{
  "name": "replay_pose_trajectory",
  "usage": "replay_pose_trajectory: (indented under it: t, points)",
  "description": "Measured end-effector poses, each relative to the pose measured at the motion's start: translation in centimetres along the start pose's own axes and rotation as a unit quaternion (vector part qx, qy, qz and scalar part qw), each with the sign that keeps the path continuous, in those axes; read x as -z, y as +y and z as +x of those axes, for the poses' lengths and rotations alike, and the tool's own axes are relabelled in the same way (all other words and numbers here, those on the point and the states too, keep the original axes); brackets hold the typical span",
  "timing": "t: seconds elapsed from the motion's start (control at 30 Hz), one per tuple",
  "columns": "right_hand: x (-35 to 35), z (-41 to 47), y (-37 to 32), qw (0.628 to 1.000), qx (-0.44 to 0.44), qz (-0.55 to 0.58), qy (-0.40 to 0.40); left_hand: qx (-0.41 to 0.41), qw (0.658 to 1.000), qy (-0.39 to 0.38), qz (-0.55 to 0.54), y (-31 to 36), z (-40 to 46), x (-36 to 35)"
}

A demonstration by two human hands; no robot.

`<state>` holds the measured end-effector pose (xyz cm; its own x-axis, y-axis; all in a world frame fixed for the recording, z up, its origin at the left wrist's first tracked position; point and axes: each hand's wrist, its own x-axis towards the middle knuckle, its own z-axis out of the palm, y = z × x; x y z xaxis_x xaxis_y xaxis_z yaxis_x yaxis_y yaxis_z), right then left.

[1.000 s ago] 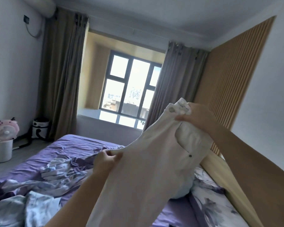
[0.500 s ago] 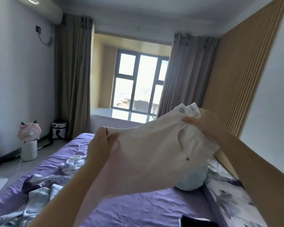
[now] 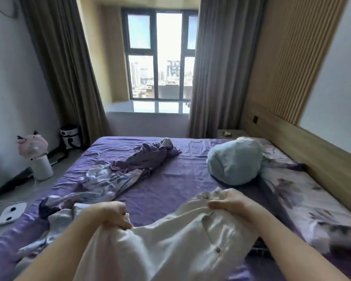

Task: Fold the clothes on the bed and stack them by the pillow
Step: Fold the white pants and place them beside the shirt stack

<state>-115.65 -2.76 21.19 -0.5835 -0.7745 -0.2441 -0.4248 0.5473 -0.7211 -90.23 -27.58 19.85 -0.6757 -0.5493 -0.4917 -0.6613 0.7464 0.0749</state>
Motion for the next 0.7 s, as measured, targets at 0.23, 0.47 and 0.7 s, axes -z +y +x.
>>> replay_pose_trajectory:
  t: [0.23,0.47,0.7]
  points:
    - [-15.4,2.2,19.2,0.979,-0.197,0.020,0.052,-0.015,0.974,0.027,-0.226,2.3,11.7,-17.2]
    - [-21.4,2.9,30.9,0.930,-0.307,0.056,0.195,-0.070,0.984,0.109,-0.121,6.3,21.5,-26.1]
    - [-20.7,1.8,37.6,0.923,-0.312,0.122,0.188,-0.071,0.942,0.058,-0.322,10.3,22.6,-29.2]
